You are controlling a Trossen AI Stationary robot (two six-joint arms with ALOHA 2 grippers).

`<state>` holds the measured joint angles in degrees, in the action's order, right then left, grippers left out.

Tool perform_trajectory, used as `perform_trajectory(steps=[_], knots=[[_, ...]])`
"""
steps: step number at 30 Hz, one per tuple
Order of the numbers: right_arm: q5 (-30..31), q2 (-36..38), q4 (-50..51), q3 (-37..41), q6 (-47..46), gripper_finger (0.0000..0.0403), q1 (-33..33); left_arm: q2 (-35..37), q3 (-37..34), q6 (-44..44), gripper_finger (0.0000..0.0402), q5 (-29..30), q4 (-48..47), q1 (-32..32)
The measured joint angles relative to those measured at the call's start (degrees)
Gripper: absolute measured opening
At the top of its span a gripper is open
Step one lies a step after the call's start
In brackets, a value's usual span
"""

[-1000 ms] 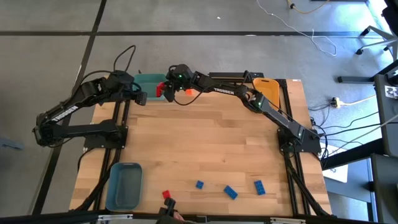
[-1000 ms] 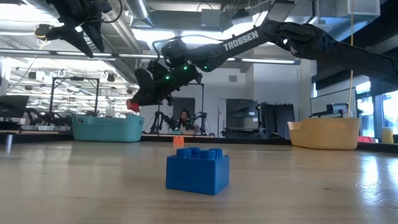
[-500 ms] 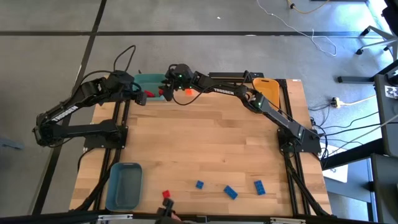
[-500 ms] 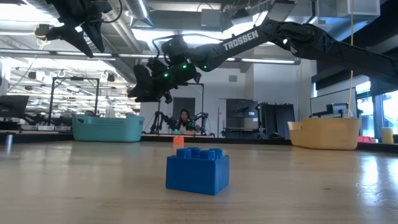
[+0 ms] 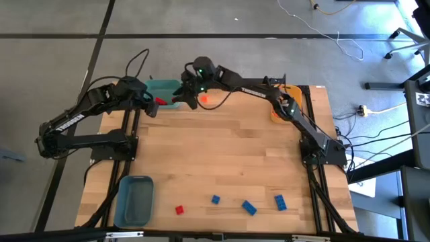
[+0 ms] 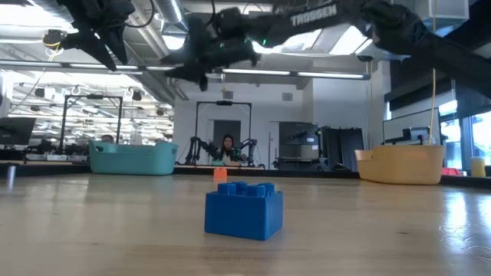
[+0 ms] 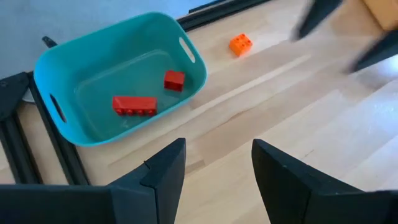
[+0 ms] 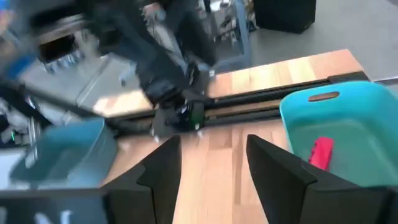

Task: Sort & place blocks by color
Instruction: Put the red game piece into the green bin

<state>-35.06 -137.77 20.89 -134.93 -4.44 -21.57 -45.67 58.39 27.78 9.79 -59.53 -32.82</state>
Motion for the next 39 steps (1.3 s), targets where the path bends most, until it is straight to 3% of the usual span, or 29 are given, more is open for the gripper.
perform_trajectory(steps=[5,11,14,20,25,29,35,39], knots=[[2.9,6.9,14.8,0.0,13.4,0.0181,2.1,0.0,0.0,-3.7,0.0177,-1.8,-1.7,0.0],[16.3,13.3,27.8,0.0,16.6,0.0181,5.6,0.0,0.0,-10.6,0.0177,-11.1,-2.7,0.0],[22.7,15.9,33.3,0.0,12.2,0.0181,7.3,0.0,0.0,-15.4,0.0177,-17.5,-2.8,0.0],[29.6,19.3,44.7,0.0,-5.5,0.0181,9.8,0.0,0.0,-27.6,0.0177,-32.0,-3.8,0.0],[36.7,20.9,59.1,0.0,-8.6,0.0181,12.1,0.0,-0.7,-36.4,0.0177,-37.3,-8.8,1.2],[39.8,21.3,69.4,0.0,-8.6,0.0181,13.5,0.4,-1.9,-34.1,0.0177,-37.1,-9.8,5.9],[34.5,21.7,69.0,0.4,-1.1,0.0181,15.8,-0.3,-1.6,-20.1,0.0177,-29.9,-5.0,18.9],[33.9,21.7,69.1,0.3,-0.8,0.0181,16.7,-1.2,2.8,-10.8,0.0177,-23.1,-2.5,27.9]])
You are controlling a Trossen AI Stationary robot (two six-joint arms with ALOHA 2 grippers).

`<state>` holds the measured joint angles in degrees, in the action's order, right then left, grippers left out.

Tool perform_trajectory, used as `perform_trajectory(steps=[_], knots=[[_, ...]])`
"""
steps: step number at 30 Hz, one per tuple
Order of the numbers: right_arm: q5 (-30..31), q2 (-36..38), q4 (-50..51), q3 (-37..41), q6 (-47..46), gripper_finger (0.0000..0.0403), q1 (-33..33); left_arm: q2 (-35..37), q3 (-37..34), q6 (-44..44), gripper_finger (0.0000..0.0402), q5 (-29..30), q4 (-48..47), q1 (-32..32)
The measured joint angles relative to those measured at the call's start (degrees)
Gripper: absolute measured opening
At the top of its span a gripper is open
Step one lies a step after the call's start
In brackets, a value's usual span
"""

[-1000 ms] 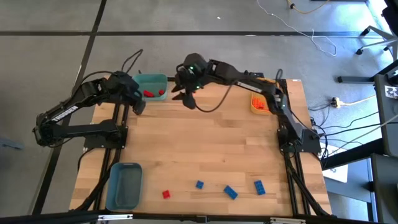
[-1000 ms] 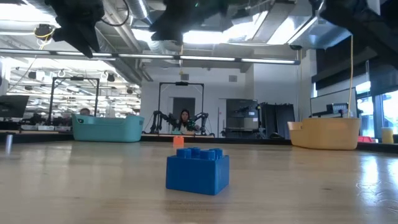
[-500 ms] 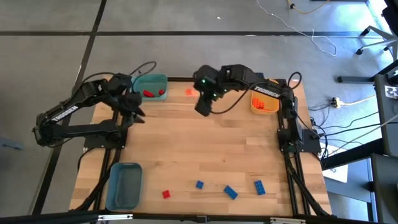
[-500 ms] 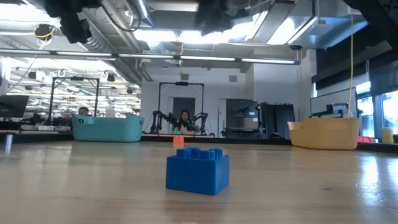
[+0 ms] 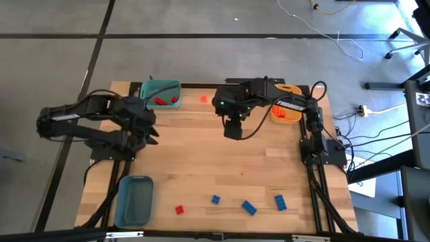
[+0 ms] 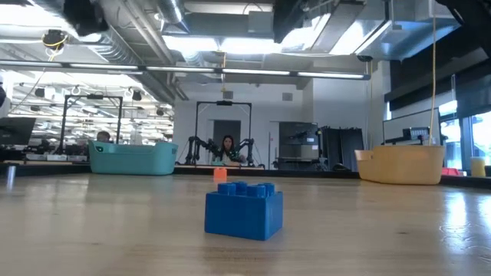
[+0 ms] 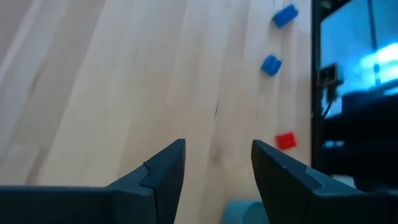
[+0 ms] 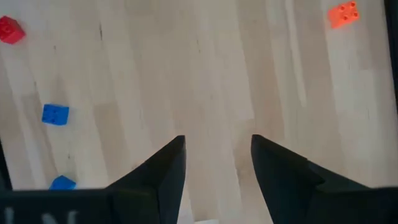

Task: Sort & place blocks by color
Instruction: Put the red game piece into the green bin

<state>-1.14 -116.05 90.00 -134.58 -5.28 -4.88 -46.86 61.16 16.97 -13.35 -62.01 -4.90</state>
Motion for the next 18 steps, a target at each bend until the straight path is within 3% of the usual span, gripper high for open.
perform_trajectory(steps=[5,11,18], knots=[[-0.2,0.0,0.0,0.0,1.4,0.0181,1.3,-4.6,5.2,10.2,0.0177,9.7,0.8,12.7],[-3.3,2.2,0.0,0.0,2.4,0.0181,2.0,-14.9,11.1,15.9,0.0176,16.6,-0.9,26.0],[-4.6,6.8,0.0,0.0,2.9,0.0181,2.9,-25.2,12.9,27.2,0.0176,18.9,-1.0,34.8]])
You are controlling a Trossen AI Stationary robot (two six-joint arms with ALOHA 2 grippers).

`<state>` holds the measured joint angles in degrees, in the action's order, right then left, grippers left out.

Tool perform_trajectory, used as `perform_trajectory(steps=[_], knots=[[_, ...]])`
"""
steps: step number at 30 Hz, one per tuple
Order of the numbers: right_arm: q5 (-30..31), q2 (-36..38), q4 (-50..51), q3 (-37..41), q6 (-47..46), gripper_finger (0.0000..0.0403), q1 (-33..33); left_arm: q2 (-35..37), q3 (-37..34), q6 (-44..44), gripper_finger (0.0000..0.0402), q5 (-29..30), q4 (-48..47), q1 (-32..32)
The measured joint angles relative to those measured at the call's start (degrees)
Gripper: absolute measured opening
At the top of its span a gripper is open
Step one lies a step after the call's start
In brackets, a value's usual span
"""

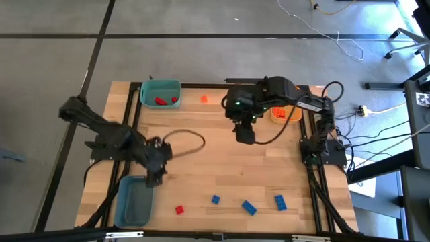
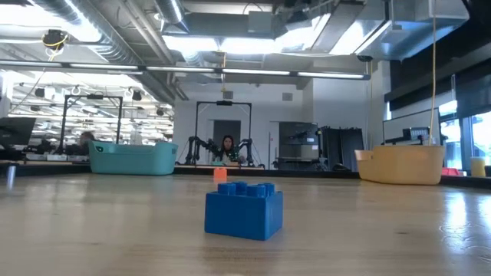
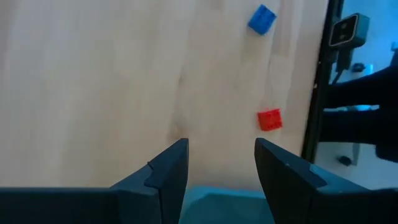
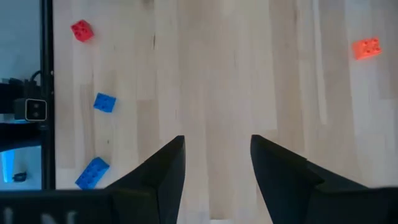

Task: Sort & place blocks by color
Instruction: Put the red game piece into the green bin

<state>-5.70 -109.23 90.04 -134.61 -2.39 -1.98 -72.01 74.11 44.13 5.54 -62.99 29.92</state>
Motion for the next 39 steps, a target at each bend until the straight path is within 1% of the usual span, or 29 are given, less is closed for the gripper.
perform_trajectory(steps=[4,7,11,14,17,19,25,29,35,39], knots=[[0.0,1.8,0.0,0.0,0.8,0.0181,0.1,-5.9,0.0,5.4,0.0176,-0.1,0.8,4.5],[0.0,3.1,0.0,0.0,2.7,0.0181,0.2,-9.7,0.0,12.3,0.0176,-0.2,1.5,7.0],[0.0,4.9,0.0,0.0,4.5,0.0181,0.2,-14.2,0.0,20.8,0.0176,-0.3,6.2,9.3],[0.0,5.9,0.0,0.0,5.2,0.0181,0.2,-17.8,0.0,24.3,0.0176,-0.7,10.2,10.7],[0.0,6.9,0.0,0.0,5.7,0.0181,0.2,-22.5,0.0,24.6,0.0176,-3.4,13.7,11.6],[0.0,7.3,0.0,0.0,5.7,0.0181,0.2,-25.4,0.0,23.4,0.0176,-4.2,14.7,12.4],[0.0,7.8,0.0,0.0,5.7,0.0181,0.2,-32.0,-0.1,19.2,0.0176,0.0,18.1,15.3],[0.1,7.8,0.0,0.0,5.7,0.0181,0.1,-33.9,-0.1,18.3,0.0176,2.3,19.6,16.4],[0.1,7.8,0.0,0.0,5.7,0.0181,0.1,-34.2,-0.1,18.3,0.0176,6.9,23.2,17.2],[0.1,7.8,0.0,0.0,5.7,0.0181,0.1,-34.3,-0.1,20.8,0.0176,7.6,24.1,17.4]])
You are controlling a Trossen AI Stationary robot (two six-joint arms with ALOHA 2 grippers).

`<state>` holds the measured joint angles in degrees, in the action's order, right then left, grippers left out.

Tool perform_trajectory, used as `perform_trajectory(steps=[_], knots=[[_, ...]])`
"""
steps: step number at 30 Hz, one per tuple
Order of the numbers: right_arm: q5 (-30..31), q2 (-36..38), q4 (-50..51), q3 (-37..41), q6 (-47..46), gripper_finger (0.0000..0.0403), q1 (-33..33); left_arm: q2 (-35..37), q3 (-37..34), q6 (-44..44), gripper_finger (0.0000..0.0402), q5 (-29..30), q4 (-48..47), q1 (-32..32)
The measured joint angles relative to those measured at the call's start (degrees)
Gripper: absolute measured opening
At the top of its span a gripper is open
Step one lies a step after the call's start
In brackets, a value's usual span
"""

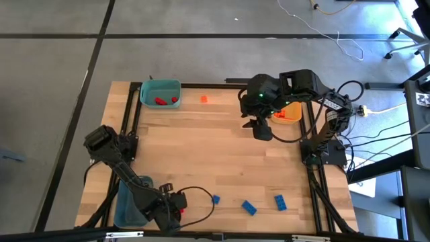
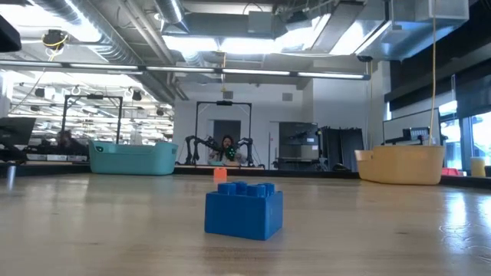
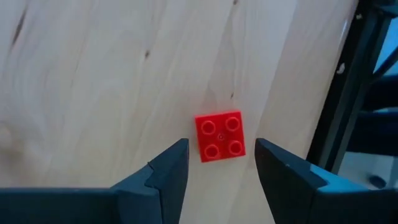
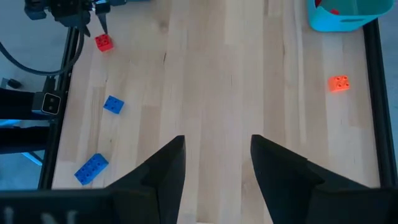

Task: Sort & place blocks by color
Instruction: Put the red game piece into the green bin

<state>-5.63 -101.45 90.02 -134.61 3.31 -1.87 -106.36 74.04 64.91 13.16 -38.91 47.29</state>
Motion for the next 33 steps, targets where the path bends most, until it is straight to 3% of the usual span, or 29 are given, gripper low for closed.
perform_trajectory(steps=[10,33], knots=[[0.0,0.0,0.0,0.0,-0.1,0.0181,0.0,-2.3,0.0,2.2,0.0176,3.3,2.2,0.4],[0.0,0.0,0.0,0.0,0.1,0.0181,0.0,-5.6,-1.9,2.5,0.0176,2.1,2.1,0.4]])
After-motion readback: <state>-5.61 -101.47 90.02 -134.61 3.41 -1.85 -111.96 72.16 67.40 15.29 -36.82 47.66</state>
